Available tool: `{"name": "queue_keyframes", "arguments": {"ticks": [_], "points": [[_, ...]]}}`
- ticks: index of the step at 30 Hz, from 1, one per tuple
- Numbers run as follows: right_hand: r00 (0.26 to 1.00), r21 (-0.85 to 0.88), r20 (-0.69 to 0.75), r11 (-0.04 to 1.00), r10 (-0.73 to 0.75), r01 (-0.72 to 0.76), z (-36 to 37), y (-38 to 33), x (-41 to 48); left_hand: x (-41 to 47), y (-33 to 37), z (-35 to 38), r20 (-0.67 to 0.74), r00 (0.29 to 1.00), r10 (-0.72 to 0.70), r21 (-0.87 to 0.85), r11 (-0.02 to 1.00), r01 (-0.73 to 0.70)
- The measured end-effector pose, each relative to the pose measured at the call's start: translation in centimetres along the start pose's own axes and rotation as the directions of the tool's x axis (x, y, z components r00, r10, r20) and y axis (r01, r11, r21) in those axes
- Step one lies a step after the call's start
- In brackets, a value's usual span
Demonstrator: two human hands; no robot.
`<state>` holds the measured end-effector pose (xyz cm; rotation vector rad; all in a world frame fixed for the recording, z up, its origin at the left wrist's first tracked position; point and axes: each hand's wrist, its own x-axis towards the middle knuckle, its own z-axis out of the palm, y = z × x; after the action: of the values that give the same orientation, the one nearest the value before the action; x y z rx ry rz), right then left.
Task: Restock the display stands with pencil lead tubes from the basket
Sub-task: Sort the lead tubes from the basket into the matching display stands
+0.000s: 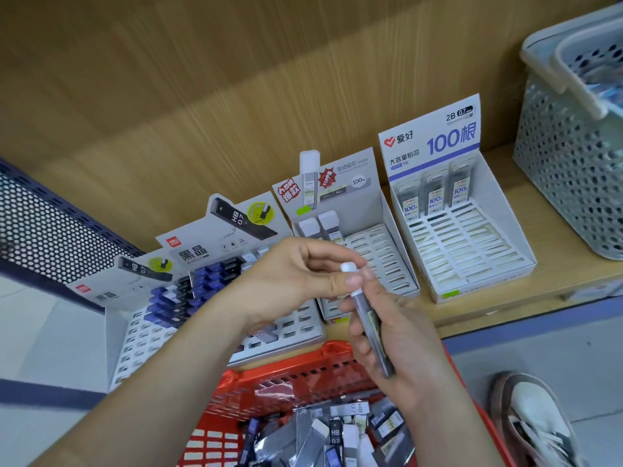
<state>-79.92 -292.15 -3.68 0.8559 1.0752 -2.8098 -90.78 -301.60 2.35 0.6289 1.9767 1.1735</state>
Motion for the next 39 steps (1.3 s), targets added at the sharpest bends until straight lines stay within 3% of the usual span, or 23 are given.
{"name": "queue_keyframes", "arguments": {"ticks": [5, 9, 12, 14, 17, 20, 23, 28, 36, 39], "points": [[0.996, -0.031, 0.057, 0.997, -0.064, 0.066, 0.4, 0.1, -0.2, 0.3, -0.4, -0.2, -0.326, 0.945, 0.01, 0.033, 0.999, 0.001], [0.978, -0.188, 0.003, 0.96, -0.209, 0.206, -1.0, 0.8, 0.6, 0.8, 0.1, -1.2, -0.416, 0.909, 0.033, 0.116, 0.993, 0.017], [0.92, -0.543, -0.076, 0.79, -0.384, 0.285, -2.6, 1.5, 1.8, 1.9, 0.3, -2.2, -0.503, 0.853, 0.139, 0.262, 0.965, -0.003], [0.877, -0.77, -0.022, 0.568, -0.479, 0.291, -3.6, 2.1, 2.5, 3.1, 0.5, -2.8, -0.537, 0.807, 0.246, 0.363, 0.931, -0.042], [0.848, -0.934, 0.106, 0.24, -0.519, 0.264, -4.5, 3.1, 3.5, 5.2, 0.9, -2.5, -0.529, 0.778, 0.338, 0.508, 0.861, -0.028], [0.852, -0.968, 0.143, 0.108, -0.503, 0.226, -4.4, 4.1, 3.9, 7.1, 0.6, -1.5, -0.481, 0.771, 0.419, 0.631, 0.775, -0.027], [0.819, -0.981, 0.123, 0.055, -0.56, 0.185, -4.4, 4.8, 4.4, 8.4, -0.4, -0.9, -0.403, 0.783, 0.474, 0.732, 0.68, -0.035], [0.829, -0.994, 0.111, -0.063, -0.549, 0.092, -5.0, 5.2, 4.9, 9.5, -1.6, -1.0, -0.337, 0.797, 0.501, 0.794, 0.606, -0.045], [0.823, -0.993, 0.112, -0.097, -0.557, 0.07, -5.2, 5.4, 4.9, 10.2, -2.0, -1.6, -0.167, 0.807, 0.567, 0.919, 0.386, -0.081], [0.813, -0.99, 0.129, -0.115, -0.568, 0.077, -5.4, 5.6, 5.0, 10.3, -1.6, -1.3, -0.171, 0.831, 0.529, 0.934, 0.355, -0.034]]}}
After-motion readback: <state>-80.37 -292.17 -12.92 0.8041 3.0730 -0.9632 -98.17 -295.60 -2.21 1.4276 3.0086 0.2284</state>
